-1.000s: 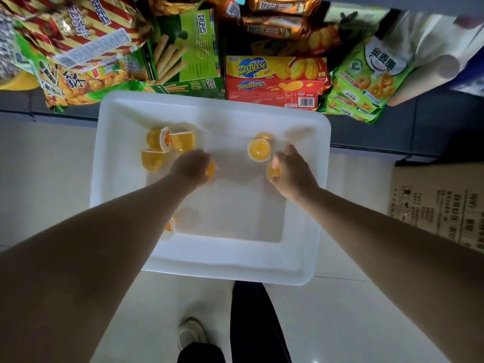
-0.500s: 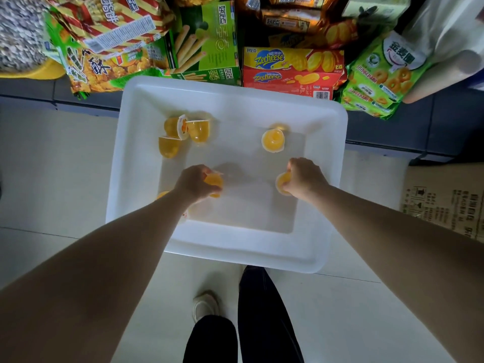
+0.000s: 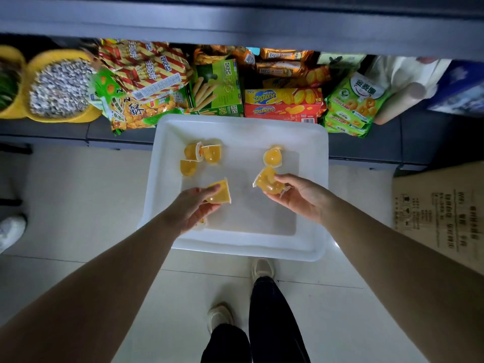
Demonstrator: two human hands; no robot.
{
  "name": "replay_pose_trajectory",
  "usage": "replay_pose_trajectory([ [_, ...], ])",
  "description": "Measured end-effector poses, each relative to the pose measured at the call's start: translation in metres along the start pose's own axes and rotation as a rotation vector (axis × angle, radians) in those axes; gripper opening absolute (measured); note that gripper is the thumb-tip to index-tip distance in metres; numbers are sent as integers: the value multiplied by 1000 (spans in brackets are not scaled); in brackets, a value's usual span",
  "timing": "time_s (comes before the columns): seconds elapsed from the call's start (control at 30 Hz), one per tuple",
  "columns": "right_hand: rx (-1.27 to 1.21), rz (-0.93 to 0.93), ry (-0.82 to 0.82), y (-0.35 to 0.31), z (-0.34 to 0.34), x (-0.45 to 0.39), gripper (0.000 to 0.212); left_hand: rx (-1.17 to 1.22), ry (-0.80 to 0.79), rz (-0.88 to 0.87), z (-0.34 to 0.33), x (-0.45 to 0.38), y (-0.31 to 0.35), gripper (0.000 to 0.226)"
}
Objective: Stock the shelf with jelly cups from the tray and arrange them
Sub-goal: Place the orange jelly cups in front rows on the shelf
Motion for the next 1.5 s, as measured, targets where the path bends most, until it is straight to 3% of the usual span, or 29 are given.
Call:
replay_pose_trajectory([
  [0.07, -5, 43, -51, -4, -20, 18, 47, 141, -12, -70, -7, 20, 13, 24],
  [0.17, 21, 109, -110, -15, -55, 50, 50, 227, -34, -105, -27, 57, 35, 38],
  [0.3, 138, 182, -246, -32, -121, 102, 57, 119, -66, -118, -62, 118, 72, 38],
  [0.37, 228, 252, -239, -45, -153, 137, 60, 38, -116, -150, -82, 154, 93, 40],
  [0.43, 274, 333, -196, -61, -185, 174, 58, 16, -183, -213, -102, 193, 120, 32],
  [0.5, 303, 412, -207, -83, -221, 214, 69, 15, -256, -300, -128, 238, 154, 17],
  [0.6, 433, 581, -210, -125, -283, 284, 23, -108, -355, -436, -172, 304, 212, 5],
  [0.77, 617, 833, -275, -185, -387, 402, 39, -266, -398, -721, -246, 417, 305, 18],
  [0.87, 679, 954, -183, -217, -427, 457, 35, -403, -341, -887, -285, 474, 352, 30],
  [1.0, 722, 1114, -81, -257, -469, 506, 27, -547, -138, -1065, -324, 519, 413, 40],
  [1.13, 784, 1232, 50, -305, -494, 526, 19, -571, -19, -1204, -356, 536, 462, 44],
  [1.27, 927, 1252, 99, -341, -518, 506, 25, -621, 186, -1186, -359, 524, 493, 60],
  [1.5, 924, 1251, 166, -386, -518, 445, 29, -788, 266, -1150, -371, 484, 521, 45],
])
Point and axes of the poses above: each hand's wrist, its own x-axis away from the middle knuckle, its own z-axis out of the back of the hand, y = z × x, the point moved 9 cm from there along -x, towards the middle knuckle, and after that the axes turned 13 degrees about -y, right-handed, at the moved point
